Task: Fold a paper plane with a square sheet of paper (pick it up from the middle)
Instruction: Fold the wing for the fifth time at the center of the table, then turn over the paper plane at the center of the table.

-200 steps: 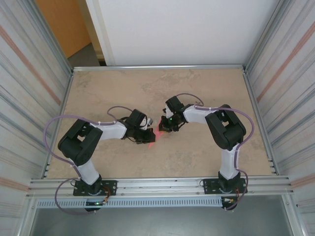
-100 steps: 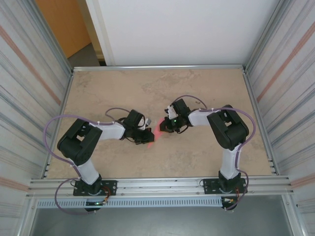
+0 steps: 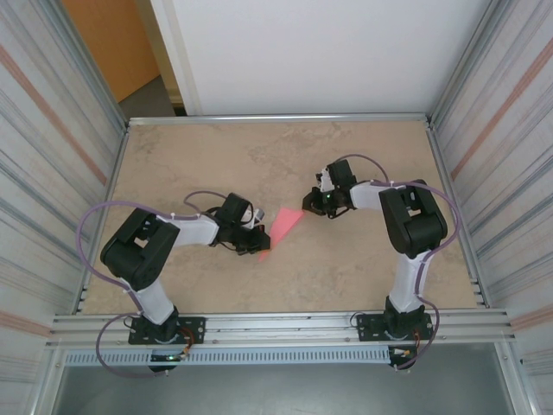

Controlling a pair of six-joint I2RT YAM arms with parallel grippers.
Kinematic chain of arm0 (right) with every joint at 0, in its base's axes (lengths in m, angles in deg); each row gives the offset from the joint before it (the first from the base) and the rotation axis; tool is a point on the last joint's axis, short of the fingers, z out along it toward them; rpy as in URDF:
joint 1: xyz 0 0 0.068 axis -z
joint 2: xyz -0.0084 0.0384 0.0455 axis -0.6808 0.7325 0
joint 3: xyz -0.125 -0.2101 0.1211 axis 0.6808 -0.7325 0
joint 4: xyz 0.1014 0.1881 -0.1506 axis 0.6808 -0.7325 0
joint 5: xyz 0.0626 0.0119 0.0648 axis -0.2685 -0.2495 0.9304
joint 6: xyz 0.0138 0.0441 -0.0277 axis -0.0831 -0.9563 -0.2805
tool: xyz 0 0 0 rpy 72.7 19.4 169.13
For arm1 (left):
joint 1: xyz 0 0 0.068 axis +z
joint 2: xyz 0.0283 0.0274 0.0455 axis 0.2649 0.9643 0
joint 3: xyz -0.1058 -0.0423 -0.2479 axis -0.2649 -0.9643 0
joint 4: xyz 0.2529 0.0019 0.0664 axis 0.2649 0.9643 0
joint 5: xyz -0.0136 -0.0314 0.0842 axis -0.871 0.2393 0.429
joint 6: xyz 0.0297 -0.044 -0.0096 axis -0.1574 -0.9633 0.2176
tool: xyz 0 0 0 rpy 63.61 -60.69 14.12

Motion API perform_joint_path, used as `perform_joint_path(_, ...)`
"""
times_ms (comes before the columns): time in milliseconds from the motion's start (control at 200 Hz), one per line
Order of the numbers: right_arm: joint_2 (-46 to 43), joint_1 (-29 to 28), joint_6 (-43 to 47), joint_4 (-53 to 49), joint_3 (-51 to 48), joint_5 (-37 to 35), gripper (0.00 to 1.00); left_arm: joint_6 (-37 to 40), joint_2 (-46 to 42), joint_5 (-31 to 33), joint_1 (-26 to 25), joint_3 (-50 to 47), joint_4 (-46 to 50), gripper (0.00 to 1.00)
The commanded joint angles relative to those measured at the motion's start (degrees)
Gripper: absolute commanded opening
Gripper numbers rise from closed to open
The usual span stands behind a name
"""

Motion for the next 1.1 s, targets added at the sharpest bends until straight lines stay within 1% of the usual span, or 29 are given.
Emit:
perform_joint_path(0,-3.5,1.4,2.5,-6.5,0.8,-8.5,0.13,1.2,-1.1,-0.5,-0.3,1.3,7.1,0.03)
perform_joint_path(65,-6.6,1.1,2.2,-8.1,1.2,-9.2,0.15,1.7,-3.5,-0.2,-0.4,3.4,8.1,0.06)
perform_joint_path(140,-10.1,0.1,1.6,-10.9,1.8,-11.2,0.2,2.6,-6.7,1.3,-0.3,6.2,9.7,0.14)
perform_joint_path(221,-13.7,-2.1,0.6,-14.4,2.3,-14.9,0.3,3.5,-10.0,3.6,-0.1,8.1,11.5,0.22)
perform_joint_path(286,-16.0,-4.3,-0.8,-17.8,2.7,-19.5,0.39,3.9,-12.3,5.2,0.8,8.3,13.3,0.3)
perform_joint_path(406,-19.0,-8.6,-5.5,-23.0,2.9,-27.4,0.52,4.9,-16.4,7.0,4.7,6.3,15.7,0.43)
perform_joint_path(491,-19.1,-12.3,-8.7,-25.7,4.0,-30.1,0.59,5.5,-19.4,8.6,7.6,3.9,16.7,0.53)
perform_joint_path(566,-17.5,-16.2,-12.5,-29.4,6.5,-32.6,0.62,5.7,-21.8,10.3,10.1,1.7,17.3,0.63)
perform_joint_path(672,-14.8,-20.9,-18.6,-34.3,9.8,-35.8,0.67,6.3,-25.1,14.3,12.5,-0.7,18.4,0.75)
perform_joint_path(732,-13.8,-22.6,-21.9,-35.0,10.5,-35.9,0.69,6.7,-26.5,15.8,13.5,-1.8,18.5,0.81)
perform_joint_path(837,-12.0,-24.6,-26.1,-35.8,11.7,-35.3,0.71,7.5,-27.5,17.2,14.3,-3.1,18.3,0.86)
perform_joint_path(922,-10.5,-24.6,-27.3,-37.7,13.1,-34.3,0.72,8.2,-27.3,17.3,14.5,-3.4,18.4,0.88)
perform_joint_path(1093,-8.0,-24.5,-27.6,-36.8,13.4,-27.8,0.7,8.9,-26.3,16.7,14.5,-3.5,17.8,0.89)
